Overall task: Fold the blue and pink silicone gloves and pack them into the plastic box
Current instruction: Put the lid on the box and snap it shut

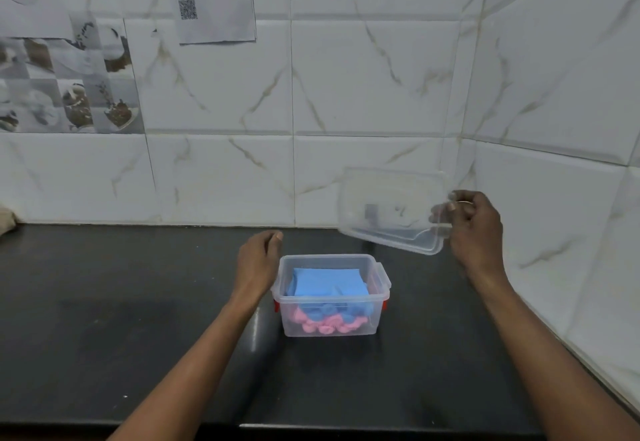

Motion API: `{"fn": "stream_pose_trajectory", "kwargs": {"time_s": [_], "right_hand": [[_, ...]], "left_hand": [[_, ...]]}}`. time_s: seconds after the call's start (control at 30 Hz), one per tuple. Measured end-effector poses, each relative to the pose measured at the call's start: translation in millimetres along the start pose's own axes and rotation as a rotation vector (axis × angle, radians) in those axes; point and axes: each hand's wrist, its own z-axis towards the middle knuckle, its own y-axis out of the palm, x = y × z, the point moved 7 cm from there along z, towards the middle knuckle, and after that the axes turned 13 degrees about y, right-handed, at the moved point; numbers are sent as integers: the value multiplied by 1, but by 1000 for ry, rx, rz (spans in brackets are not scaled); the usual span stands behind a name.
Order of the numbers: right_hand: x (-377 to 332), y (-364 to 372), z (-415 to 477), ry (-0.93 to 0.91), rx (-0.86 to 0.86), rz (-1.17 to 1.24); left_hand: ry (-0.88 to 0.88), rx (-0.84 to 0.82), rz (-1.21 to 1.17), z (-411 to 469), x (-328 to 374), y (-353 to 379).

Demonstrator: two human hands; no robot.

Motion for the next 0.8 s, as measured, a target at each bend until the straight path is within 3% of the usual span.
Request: {"fn": "stream_pose_trajectory", "kwargs": {"time_s": [0.1,0.17,0.33,0.57,0.67,0.8], "right_hand": [[19,33,-4,287,-113,199],[36,54,-13,426,-182,188],[65,83,-35,519,-212,-25],[59,104,-39,294,-191,-529],[58,108,-39,268,-186,-772],[65,104,-39,263,-147,-828]], "left_hand": [[-239,-18,-548,5,5,1],[-314,-70,-701,8,8,3],[-334,-97,-479,5,-8,0],[-217,-189,93,13,-8,4],[-203,-221,211,18,-6,10],[-223,-311,325,21,-6,22]]}}
